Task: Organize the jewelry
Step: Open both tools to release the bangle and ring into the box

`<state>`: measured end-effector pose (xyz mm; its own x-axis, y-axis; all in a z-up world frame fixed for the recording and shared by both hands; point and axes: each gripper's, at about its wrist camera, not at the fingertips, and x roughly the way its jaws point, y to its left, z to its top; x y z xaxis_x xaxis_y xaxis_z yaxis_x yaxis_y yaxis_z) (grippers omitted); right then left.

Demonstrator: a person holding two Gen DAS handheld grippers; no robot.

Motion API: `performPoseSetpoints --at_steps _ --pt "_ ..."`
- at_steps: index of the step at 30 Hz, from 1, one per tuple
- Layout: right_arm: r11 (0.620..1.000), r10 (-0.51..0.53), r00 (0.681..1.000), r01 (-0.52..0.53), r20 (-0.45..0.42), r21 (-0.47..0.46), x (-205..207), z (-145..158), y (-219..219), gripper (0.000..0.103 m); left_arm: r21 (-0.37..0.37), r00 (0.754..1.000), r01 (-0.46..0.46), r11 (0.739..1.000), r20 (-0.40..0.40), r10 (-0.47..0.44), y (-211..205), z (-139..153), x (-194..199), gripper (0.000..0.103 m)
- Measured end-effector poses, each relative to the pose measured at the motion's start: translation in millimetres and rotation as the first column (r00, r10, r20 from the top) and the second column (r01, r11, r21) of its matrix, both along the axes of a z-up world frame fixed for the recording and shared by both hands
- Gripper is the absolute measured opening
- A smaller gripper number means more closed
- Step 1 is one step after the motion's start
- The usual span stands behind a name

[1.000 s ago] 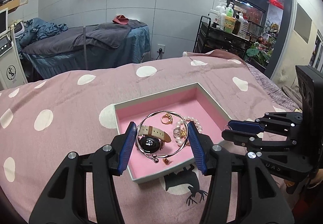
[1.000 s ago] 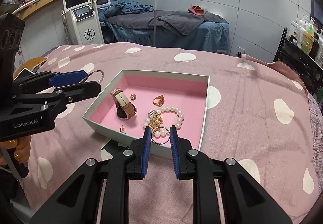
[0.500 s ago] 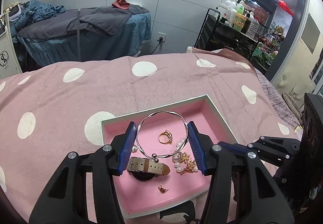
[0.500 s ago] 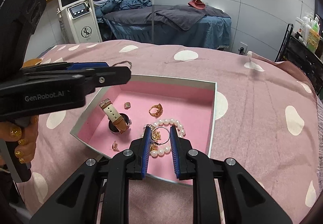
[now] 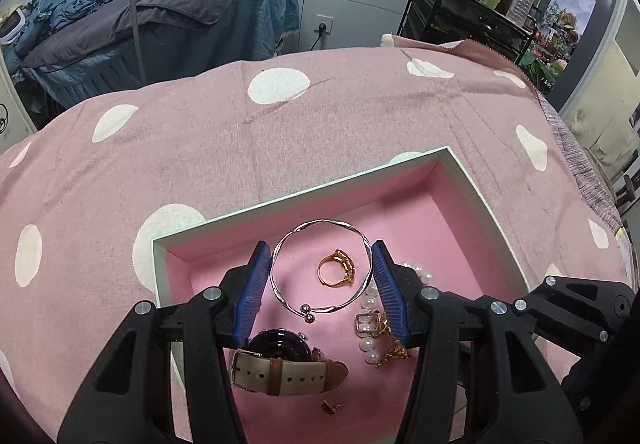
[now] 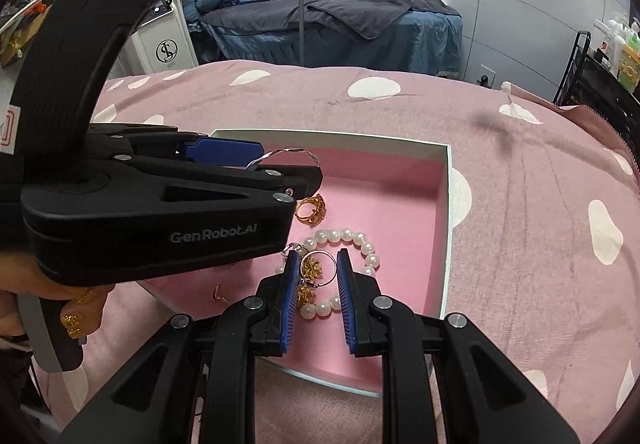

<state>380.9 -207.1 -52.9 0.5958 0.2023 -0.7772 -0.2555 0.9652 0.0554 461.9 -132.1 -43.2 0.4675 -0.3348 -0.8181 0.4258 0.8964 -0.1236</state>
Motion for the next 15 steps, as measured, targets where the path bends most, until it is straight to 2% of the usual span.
performPoseSetpoints --at_steps 4,12,14,15 --pt "1.0 -0.004 1.0 0.004 0.003 -0.018 3.8 -2.1 1.9 0.018 0.051 1.0 0.002 0.999 -0.008 -0.002 -6.6 -8.5 5.6 0.053" --pt "0.999 -0.01 1.0 0.01 0.013 -0.03 2.8 -3.9 4.5 0.019 0.052 0.999 -0.006 0.999 -0.036 0.008 -8.5 -18.4 7.6 0.054" --pt "1.0 -0.01 1.0 0.011 0.014 -0.028 1.6 -3.8 4.4 0.022 0.053 1.0 -0.014 0.999 -0.025 0.015 -8.2 -16.4 6.6 0.063" --pt "1.0 -0.01 1.0 0.01 0.013 -0.024 1.1 -3.9 4.2 0.028 0.047 1.0 -0.018 0.999 -0.015 0.018 -7.5 -14.2 5.7 0.069"
